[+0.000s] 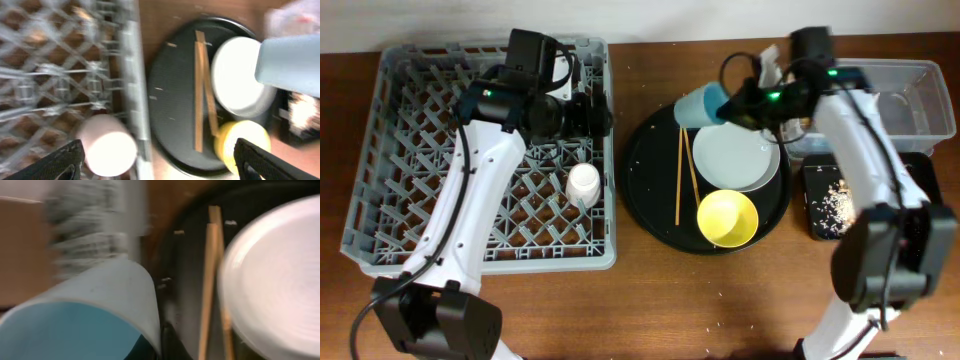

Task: Sort waste into correct bins and load items into the dishwasher rack
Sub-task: 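Grasp the blue cup with the right gripper and lift it, then pass the blue cup from the right gripper to the left gripper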

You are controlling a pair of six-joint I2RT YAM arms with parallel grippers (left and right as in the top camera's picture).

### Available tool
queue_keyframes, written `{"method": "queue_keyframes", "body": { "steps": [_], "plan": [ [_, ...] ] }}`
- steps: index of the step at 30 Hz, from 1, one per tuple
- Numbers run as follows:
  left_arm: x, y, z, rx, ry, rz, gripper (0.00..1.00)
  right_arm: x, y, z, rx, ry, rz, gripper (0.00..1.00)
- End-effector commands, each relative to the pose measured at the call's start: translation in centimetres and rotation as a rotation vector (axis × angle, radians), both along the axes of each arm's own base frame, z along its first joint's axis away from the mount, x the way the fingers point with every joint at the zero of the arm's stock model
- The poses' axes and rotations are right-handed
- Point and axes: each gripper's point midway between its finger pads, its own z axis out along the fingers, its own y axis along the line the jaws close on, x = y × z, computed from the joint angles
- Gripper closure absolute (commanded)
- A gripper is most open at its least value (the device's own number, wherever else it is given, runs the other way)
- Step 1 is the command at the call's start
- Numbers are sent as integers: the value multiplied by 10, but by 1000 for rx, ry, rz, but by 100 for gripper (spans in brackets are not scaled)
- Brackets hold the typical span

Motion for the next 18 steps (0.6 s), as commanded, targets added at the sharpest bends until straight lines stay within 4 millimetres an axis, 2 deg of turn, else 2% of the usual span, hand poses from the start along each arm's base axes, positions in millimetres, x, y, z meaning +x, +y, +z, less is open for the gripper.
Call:
{"method": "queue_keyframes", "body": {
  "steps": [1, 4, 6, 8, 11, 14, 18],
  "plan": [
    [-13, -26, 22, -260, 22, -164, 2, -22, 19, 55, 218, -133, 180, 96],
    [-20, -29, 40, -418, 17, -243, 1, -27, 24, 57, 240, -129, 204, 96],
    [-24, -26, 58, -533, -17, -315, 1, -31, 37, 64, 282, -146, 245, 96],
    [-31, -21, 80, -685, -53, -383, 1, -36, 57, 81, 360, -208, 324, 96],
    [-35, -15, 89, -776, -50, -397, 1, -39, 75, 90, 399, -227, 369, 96],
    [-43, -19, 98, -865, -51, -445, 1, -45, 99, 96, 419, -235, 417, 96],
    [-47, -19, 90, -888, -17, -436, 1, -48, 128, 108, 447, -264, 465, 96]
  ]
}}
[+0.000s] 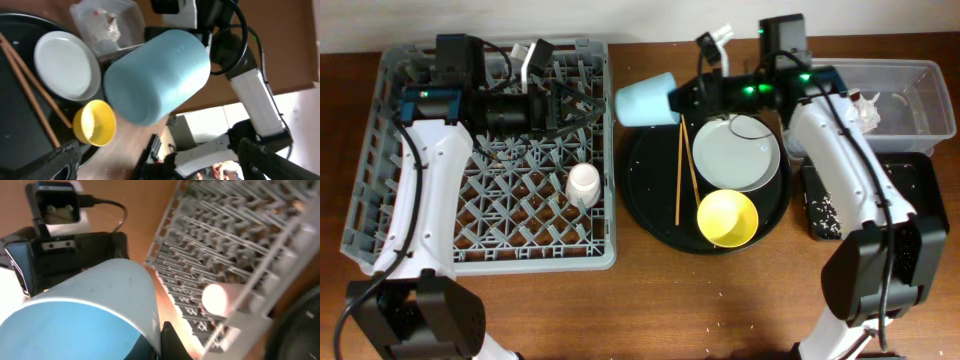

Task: Sort waste into correct bins and load items into the dishwasher rack
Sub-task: 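Pass the blue cup from the right gripper to the left gripper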

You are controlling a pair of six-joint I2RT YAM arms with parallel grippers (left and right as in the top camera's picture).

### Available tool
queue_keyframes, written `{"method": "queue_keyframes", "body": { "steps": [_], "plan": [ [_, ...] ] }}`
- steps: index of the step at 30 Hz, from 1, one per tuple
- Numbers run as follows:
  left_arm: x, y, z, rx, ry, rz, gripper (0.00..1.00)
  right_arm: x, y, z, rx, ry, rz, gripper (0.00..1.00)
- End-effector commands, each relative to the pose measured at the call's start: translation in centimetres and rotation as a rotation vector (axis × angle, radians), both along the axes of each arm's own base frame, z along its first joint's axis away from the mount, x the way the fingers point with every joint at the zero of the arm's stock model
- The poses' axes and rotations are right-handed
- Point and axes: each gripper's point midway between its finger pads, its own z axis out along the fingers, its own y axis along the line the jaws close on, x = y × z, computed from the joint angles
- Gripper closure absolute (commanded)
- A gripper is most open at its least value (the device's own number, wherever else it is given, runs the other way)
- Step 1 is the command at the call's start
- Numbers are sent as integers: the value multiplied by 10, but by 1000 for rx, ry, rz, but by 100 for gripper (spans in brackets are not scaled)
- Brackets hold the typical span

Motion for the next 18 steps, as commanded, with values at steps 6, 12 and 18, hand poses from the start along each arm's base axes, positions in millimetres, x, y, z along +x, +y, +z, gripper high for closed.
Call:
{"method": "queue_keyframes", "body": {
  "steps": [6, 12, 18],
  "plan": [
    [-12, -4, 4, -115, 33, -59, 1, -10, 40, 29, 75, -11, 68, 96],
    [-17, -5, 14, -171, 31, -84, 1, -22, 67, 22, 45, -13, 96, 96],
    [-17, -5, 16, -181, 32, -89, 7, -30, 80, 21, 35, -16, 117, 96]
  ]
}}
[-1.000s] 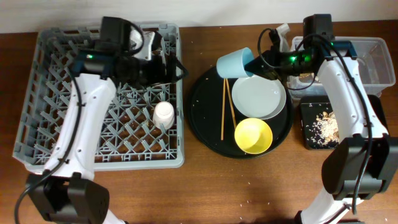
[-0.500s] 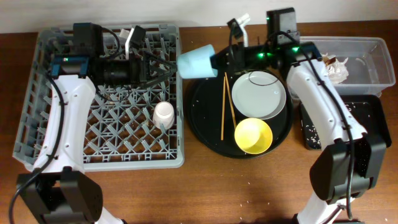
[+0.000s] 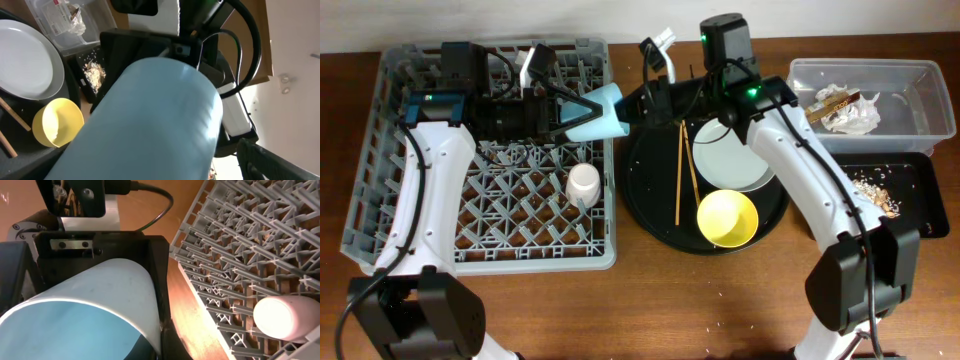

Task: Sort waste into correct bins and load items into the dishwasher rack
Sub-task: 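Pass the blue cup from the right gripper to the left gripper, then lower the blue cup into the rack with the left gripper and release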

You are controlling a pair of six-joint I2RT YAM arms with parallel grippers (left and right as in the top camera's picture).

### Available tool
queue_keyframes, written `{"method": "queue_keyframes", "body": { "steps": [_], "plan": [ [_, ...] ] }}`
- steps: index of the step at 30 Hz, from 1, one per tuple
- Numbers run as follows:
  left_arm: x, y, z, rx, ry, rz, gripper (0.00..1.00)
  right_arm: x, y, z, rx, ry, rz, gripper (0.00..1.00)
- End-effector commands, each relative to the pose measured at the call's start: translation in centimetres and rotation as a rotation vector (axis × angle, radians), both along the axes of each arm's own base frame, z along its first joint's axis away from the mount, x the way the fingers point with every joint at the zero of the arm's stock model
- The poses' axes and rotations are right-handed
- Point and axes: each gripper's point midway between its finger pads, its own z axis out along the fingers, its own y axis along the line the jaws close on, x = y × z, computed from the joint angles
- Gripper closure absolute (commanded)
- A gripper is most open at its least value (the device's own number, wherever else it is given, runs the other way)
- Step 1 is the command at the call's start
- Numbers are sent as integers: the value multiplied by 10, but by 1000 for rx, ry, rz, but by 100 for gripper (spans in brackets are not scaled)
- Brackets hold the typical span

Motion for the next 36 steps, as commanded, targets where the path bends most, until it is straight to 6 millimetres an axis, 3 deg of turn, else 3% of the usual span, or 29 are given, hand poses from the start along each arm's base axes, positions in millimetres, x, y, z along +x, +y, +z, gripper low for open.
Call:
{"method": "queue_keyframes", "body": {
  "steps": [1, 12, 14, 16, 18, 20, 22, 26, 29, 32, 34, 36],
  "plan": [
    [-3, 0, 5, -44, -12, -21, 9, 1, 4, 3, -9, -24, -10, 96],
    [-5, 0, 4, -44, 5, -20, 44, 6, 3, 0, -29, -9, -43, 95],
    [-5, 0, 4, -44, 5, -20, 50, 6, 3, -1, -29, -9, -43, 81],
    [-5, 0, 4, -44, 5, -20, 54, 6, 3, -1, -30, -8, -44, 45],
    [-6, 0, 6, -44, -1, -20, 54, 8, -2, -4, -43, 13, -60, 32],
    [-7, 0, 9, -42, -15, -20, 55, 14, -12, -14, -86, 31, -105, 28],
    [-9, 0, 11, -12, -38, -7, 57, 22, -28, -34, -176, 55, -175, 25],
    [-10, 11, 3, 253, -140, 126, 58, 25, -92, -82, -490, 101, -336, 24],
    [-4, 37, -3, 502, -186, 301, 58, 17, -135, -92, -697, 107, -454, 24],
    [-1, 73, -2, 730, -253, 477, 58, 2, -171, -85, -869, 90, -550, 23],
    [3, 94, -6, 855, -261, 563, 58, -12, -184, -81, -935, 100, -570, 22],
    [7, 103, -14, 939, -257, 596, 58, -26, -194, -81, -988, 129, -568, 22]
  ]
}}
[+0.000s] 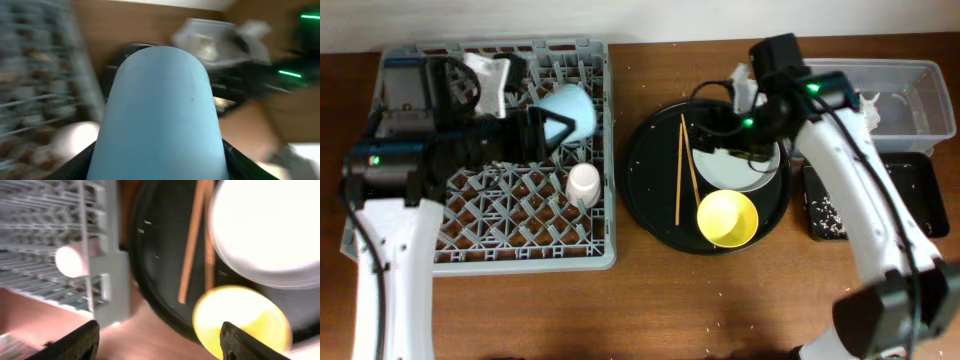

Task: Sort waste into correct bins and load items into the dishwasher rack
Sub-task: 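Lower the blue cup into the rack with the left gripper and release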

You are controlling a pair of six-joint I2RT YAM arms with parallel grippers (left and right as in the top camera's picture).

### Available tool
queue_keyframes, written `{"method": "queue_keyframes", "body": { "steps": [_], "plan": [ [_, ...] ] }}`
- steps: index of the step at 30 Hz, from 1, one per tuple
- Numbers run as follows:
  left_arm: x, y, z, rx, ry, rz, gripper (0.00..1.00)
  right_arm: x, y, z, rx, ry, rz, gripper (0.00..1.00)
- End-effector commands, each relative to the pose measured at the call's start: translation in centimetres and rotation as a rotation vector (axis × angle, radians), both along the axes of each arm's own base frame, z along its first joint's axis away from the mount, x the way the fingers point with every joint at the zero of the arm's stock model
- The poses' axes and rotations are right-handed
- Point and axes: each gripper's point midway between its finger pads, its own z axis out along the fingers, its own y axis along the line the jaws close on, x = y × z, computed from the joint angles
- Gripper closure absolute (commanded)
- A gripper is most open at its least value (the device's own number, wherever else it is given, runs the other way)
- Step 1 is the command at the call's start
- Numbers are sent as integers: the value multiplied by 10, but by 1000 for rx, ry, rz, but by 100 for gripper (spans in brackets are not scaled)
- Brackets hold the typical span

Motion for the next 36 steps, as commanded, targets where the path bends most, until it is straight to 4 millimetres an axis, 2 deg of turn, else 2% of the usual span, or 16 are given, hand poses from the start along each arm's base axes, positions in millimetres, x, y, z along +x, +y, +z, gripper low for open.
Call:
{"method": "queue_keyframes", "body": {
  "steps": [1, 4, 7, 12, 14, 17, 23, 28, 31, 33, 34, 36],
  "plan": [
    [20, 38, -25, 253, 16, 193, 58, -16, -31, 4, -166, -3, -33, 22],
    [33, 31, -48, 353, 47, 197, 58, -34, -41, -3, -228, 72, -36, 22],
    [45, 20, -71, 414, 79, 178, 58, -41, -47, -5, -256, 99, -38, 22],
    [75, -9, -128, 470, 144, 115, 58, -48, -52, -7, -287, 129, -39, 22],
    [85, -10, -150, 491, 174, 115, 58, -49, -54, -7, -298, 134, -41, 22],
    [100, -6, -171, 528, 182, 135, 58, -51, -55, -8, -299, 139, -40, 22],
    [125, -10, -192, 531, 148, 153, 59, -53, -55, -14, -304, 155, -38, 22],
    [122, -14, -228, 558, 226, 123, 59, -54, -55, -17, -306, 163, -37, 22],
    [121, -15, -236, 564, 245, 115, 58, -54, -56, -17, -306, 162, -37, 22],
    [121, -15, -236, 565, 245, 114, 41, -54, -55, -17, -305, 160, -37, 22],
    [121, -15, -236, 565, 245, 115, 22, -53, -55, -16, -304, 156, -38, 22],
    [121, -15, -235, 564, 243, 116, 1, -50, -54, -16, -301, 144, -39, 17]
  ]
}}
